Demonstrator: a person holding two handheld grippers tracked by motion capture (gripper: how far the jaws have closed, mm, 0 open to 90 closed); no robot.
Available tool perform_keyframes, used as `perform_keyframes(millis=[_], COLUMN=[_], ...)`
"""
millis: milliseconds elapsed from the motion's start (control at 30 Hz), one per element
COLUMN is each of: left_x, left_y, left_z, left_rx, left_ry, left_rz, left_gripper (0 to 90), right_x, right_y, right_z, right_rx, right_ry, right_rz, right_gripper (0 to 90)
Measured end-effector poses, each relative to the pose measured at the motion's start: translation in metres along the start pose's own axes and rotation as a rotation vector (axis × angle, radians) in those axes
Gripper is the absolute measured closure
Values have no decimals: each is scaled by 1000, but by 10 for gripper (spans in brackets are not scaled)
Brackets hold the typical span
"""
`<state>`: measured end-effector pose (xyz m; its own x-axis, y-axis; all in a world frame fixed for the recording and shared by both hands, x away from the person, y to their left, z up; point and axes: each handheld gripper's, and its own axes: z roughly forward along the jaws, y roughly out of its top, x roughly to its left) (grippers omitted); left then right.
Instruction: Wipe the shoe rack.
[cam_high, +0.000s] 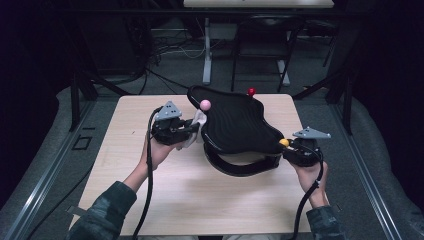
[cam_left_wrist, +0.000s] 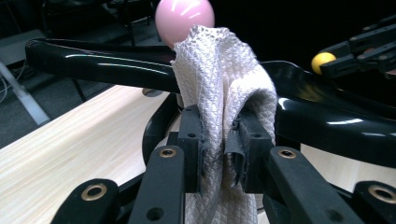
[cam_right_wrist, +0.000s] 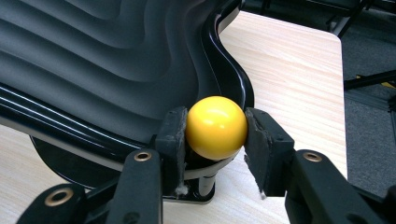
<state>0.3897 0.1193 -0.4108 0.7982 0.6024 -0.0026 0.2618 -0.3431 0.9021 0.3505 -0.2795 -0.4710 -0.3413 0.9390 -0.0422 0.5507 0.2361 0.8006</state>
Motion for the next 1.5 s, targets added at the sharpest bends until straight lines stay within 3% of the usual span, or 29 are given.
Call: perform_keyframes(millis=[567,1033,1500], left_x=[-31,-57,-81], left_y=[1,2,5], left_z=[-23,-28,-22], left_rx=[24,65,113], left_ry=[-57,-86,-128], left_rz=[63,78,105], left_gripper=[754,762,766], right_x=[0,0,0], right_y=[0,0,0], right_z=[0,0,0], right_rx=[3,4,4], right_ry=[-4,-4,-3], right_rz=[1,0,-1], right_gripper=[598,598,598])
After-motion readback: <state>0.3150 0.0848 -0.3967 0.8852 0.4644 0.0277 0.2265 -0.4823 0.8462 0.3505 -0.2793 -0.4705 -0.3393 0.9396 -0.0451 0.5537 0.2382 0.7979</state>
